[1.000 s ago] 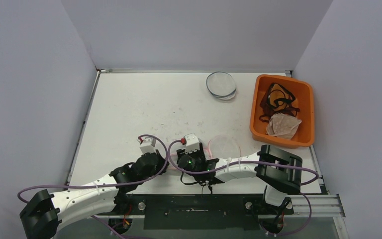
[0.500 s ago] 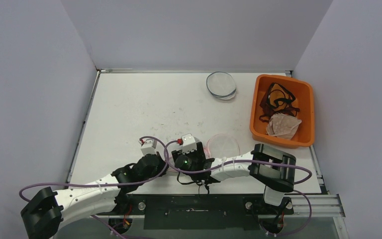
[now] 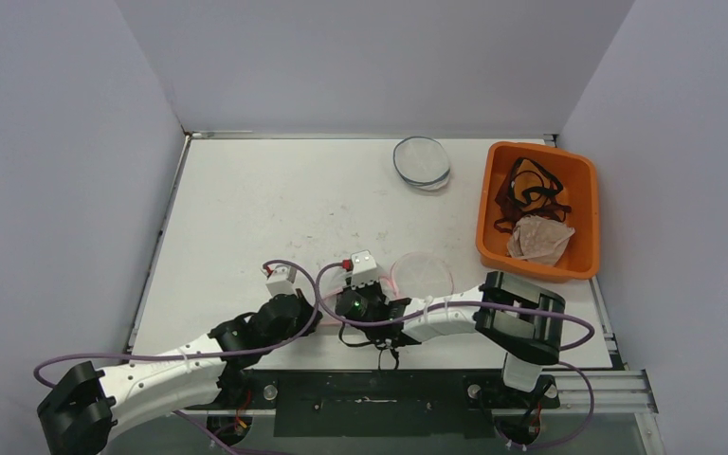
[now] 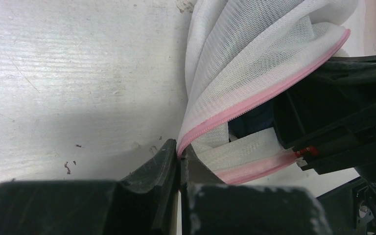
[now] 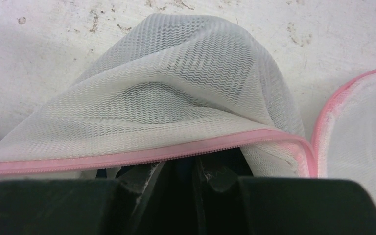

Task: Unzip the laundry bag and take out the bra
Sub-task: Pick up the bra from the laundry bag.

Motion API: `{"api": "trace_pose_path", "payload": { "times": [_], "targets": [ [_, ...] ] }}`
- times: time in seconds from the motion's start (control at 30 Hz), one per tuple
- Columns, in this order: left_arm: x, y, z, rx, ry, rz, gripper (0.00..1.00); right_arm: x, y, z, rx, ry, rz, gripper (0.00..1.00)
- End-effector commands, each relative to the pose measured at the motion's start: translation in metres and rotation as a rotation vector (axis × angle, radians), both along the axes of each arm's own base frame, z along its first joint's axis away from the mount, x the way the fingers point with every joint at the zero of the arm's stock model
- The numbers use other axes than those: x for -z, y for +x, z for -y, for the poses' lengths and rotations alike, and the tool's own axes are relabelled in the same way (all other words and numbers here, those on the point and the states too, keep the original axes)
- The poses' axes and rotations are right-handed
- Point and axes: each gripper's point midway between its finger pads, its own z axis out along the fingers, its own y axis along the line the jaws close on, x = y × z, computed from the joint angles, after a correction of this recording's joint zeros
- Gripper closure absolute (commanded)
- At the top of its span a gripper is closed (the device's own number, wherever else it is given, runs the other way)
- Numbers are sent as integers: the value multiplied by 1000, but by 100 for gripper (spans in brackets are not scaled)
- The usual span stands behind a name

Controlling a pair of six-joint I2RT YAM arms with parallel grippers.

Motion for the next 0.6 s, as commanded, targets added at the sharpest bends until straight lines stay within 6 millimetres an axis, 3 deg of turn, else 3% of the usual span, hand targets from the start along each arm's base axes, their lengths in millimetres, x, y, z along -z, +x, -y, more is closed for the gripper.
{"api": "trace_pose_path", "payload": {
  "times": [0.0,0.13,0.3,0.57],
  "targets": [
    [-2,0,0,0,-6,10,100,18,-12,33,-19,-90,-71,92],
    [-6,2,1,-6,-11,15,100,-12,-24,10,-153,57,-80,95],
    [-11,6,4,-6,-13,25,100,-43,-41,-3,-286,229,-100,95],
    [-11,9,13,9,-9,20,100,-69,-51,0,-359,431,-137,90]
  ]
}}
